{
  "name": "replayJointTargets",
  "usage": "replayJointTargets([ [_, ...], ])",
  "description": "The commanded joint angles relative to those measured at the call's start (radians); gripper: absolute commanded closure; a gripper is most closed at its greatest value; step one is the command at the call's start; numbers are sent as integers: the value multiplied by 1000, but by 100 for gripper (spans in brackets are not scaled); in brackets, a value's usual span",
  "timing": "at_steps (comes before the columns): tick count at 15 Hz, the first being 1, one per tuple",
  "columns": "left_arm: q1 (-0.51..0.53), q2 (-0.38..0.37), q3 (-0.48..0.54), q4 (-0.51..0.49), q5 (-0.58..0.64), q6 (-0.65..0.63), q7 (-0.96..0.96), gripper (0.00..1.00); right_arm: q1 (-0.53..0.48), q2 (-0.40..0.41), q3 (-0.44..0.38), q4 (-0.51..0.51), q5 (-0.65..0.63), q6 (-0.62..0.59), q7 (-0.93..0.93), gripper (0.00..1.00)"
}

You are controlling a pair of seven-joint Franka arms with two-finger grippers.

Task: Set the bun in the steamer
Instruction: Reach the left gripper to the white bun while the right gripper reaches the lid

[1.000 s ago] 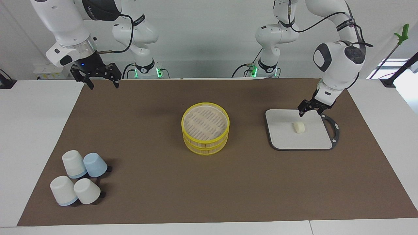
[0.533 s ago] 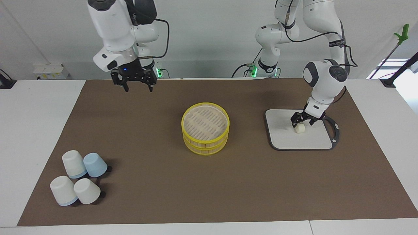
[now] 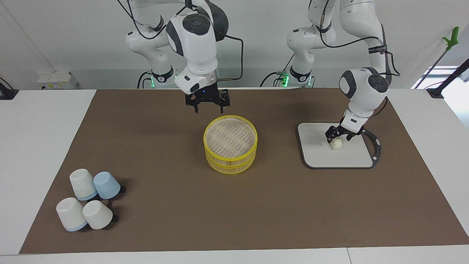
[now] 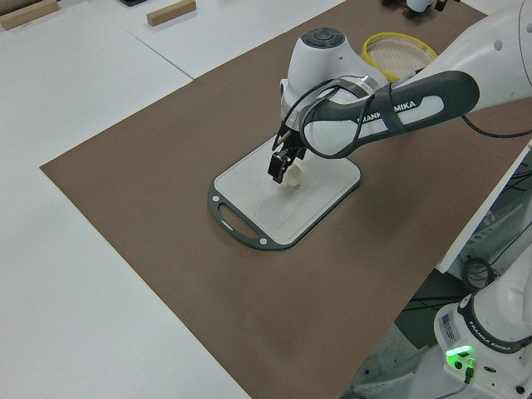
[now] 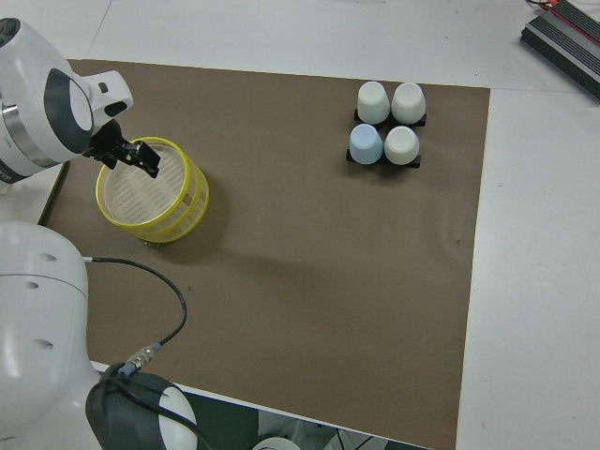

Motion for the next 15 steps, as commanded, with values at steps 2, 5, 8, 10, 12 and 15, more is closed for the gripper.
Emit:
replayJointTargets([
  [2,-5,1,4,-22,-6,32,17,0,45,150,-8,184,3,-13,127,0],
  [5,-9,10,4,-22,-6,45,9,2,84,233,-14,275,-6,-33,157,0],
  [8,-15,29,4,-22,-6,56,7,5,134,344,-17,400,-68,-88,187,0],
  [10,-15,29,4,-20,-6,47,6,23,141,376,-12,436,-76,-99,187,0],
  [12,-15,29,4,-17,-6,36,4,43,147,386,-9,431,-79,-85,190,0],
  [15,-13,27,4,-11,-6,10,4,64,165,394,-12,428,-79,-40,191,0],
])
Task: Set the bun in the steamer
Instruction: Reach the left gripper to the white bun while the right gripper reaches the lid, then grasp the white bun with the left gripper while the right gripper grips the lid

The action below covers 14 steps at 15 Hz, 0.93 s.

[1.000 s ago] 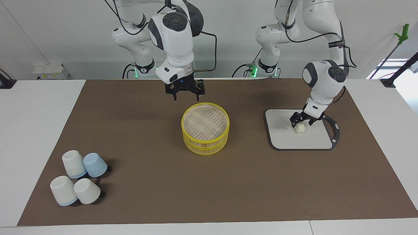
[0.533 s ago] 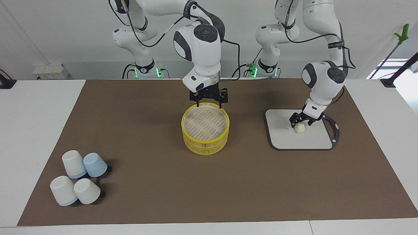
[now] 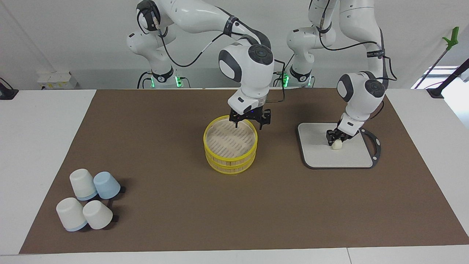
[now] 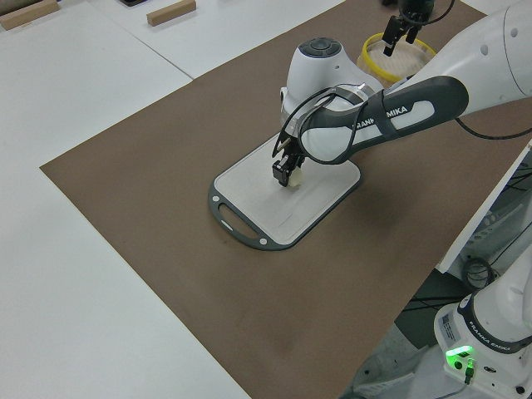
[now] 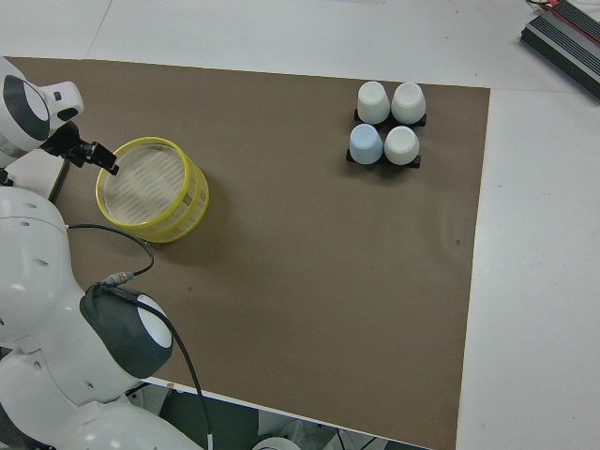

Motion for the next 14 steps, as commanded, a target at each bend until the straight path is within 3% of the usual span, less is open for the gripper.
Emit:
replayJointTargets([
  [1,-7,-7,6,0,-6,-21,4,65,11,21,-4,35,-17,19,19,0],
  [9,-9,-19,6,167,-6,-248,-36,65,14,50,-2,-11,-46,131,19,0],
  [14,-37,-28,-2,246,-7,-358,-106,65,15,52,-2,-31,-49,133,18,5],
])
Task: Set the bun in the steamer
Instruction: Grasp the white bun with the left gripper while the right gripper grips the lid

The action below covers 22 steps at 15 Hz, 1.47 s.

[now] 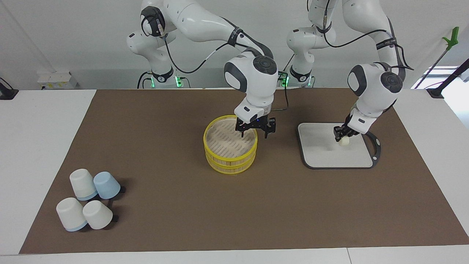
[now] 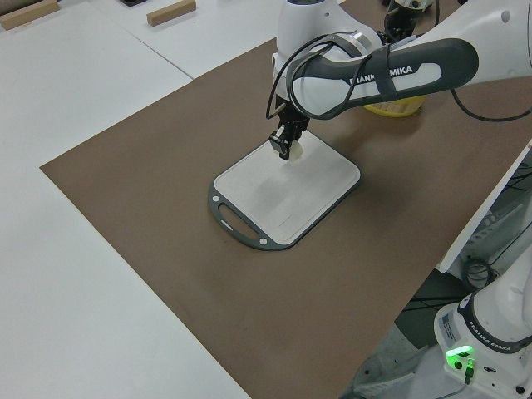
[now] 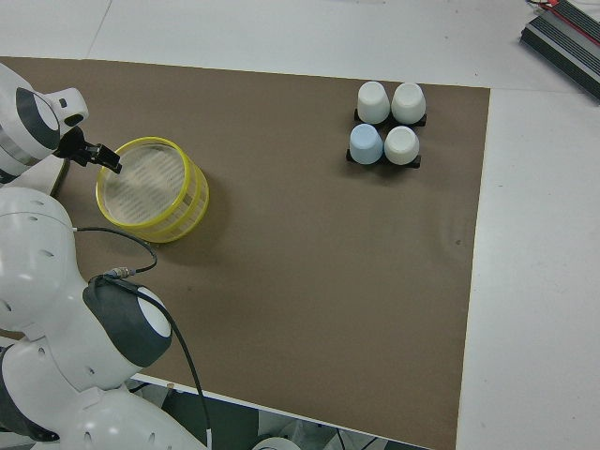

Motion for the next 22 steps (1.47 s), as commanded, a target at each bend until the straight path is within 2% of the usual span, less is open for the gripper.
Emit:
replayJointTargets([
  [1,-21,-20,4,33,-7,-70,-35,65,8,-6,-2,-28,-24,18,18,6],
  [8,-44,-34,1,38,-9,-91,-72,65,8,-6,-2,-45,-24,30,10,11],
  [9,-50,-37,1,39,-10,-91,-79,65,8,-6,-2,-46,-24,30,10,16],
  [12,-61,-37,1,47,-14,-91,-106,65,9,-8,-2,-52,-24,26,10,57],
  [13,-61,-37,1,47,-14,-94,-106,65,11,-8,-2,-54,-24,27,10,66],
  [18,-64,-49,1,56,-17,-120,-107,64,12,-10,-2,-58,-25,23,12,100],
  [22,-64,-54,-10,99,-23,-171,-118,64,42,-14,-2,-40,-79,-26,9,100],
])
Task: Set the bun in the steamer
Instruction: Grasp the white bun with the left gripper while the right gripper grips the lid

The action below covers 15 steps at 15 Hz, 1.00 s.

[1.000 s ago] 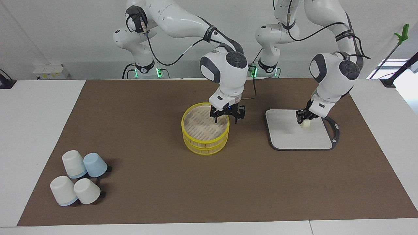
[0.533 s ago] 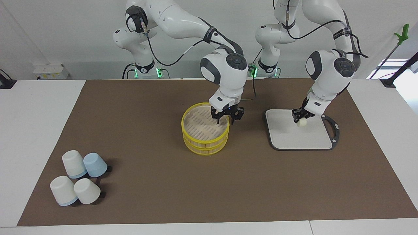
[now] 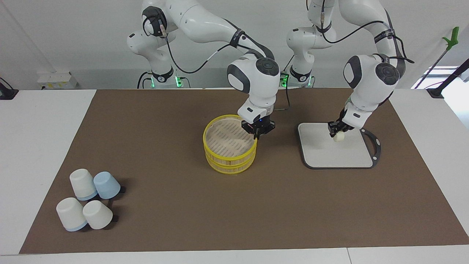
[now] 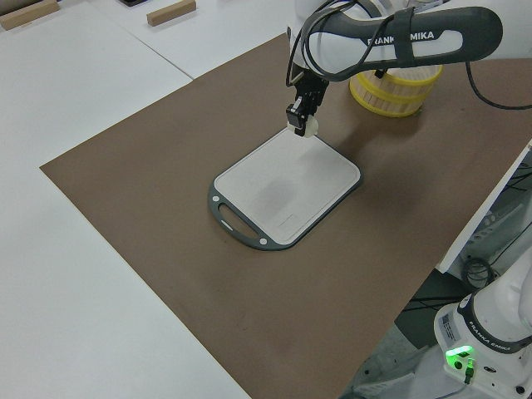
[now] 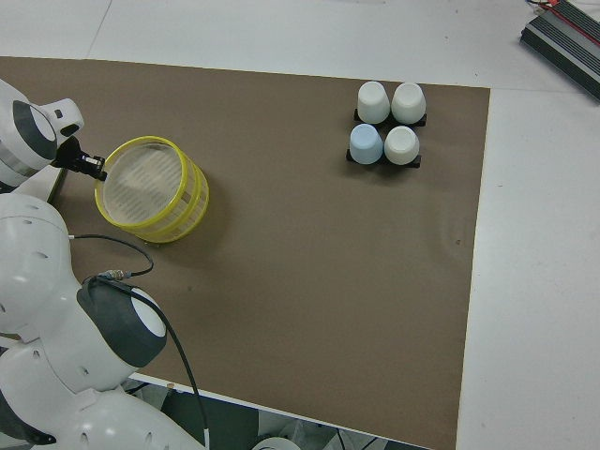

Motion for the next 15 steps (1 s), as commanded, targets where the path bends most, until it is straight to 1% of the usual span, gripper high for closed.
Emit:
replayJointTargets([
  [1,-26,-9,4,39,-35,-49,-37,64,4,-13,-5,-1,-46,-100,10,100],
  [3,-34,-7,4,44,-40,-47,-51,64,1,-9,-5,49,-46,-135,6,100],
  [6,-40,-7,4,44,-40,-49,-52,64,-11,-27,2,100,-34,-197,-10,100],
  [8,-42,-4,2,48,-40,-49,-61,64,-16,-59,0,134,-10,-234,-26,100],
  [10,-67,1,2,63,-40,-47,-95,64,-51,-107,-3,132,18,-257,-88,100],
  [15,-112,11,2,93,-41,-45,-192,64,-125,-194,-9,129,17,-290,-197,100],
])
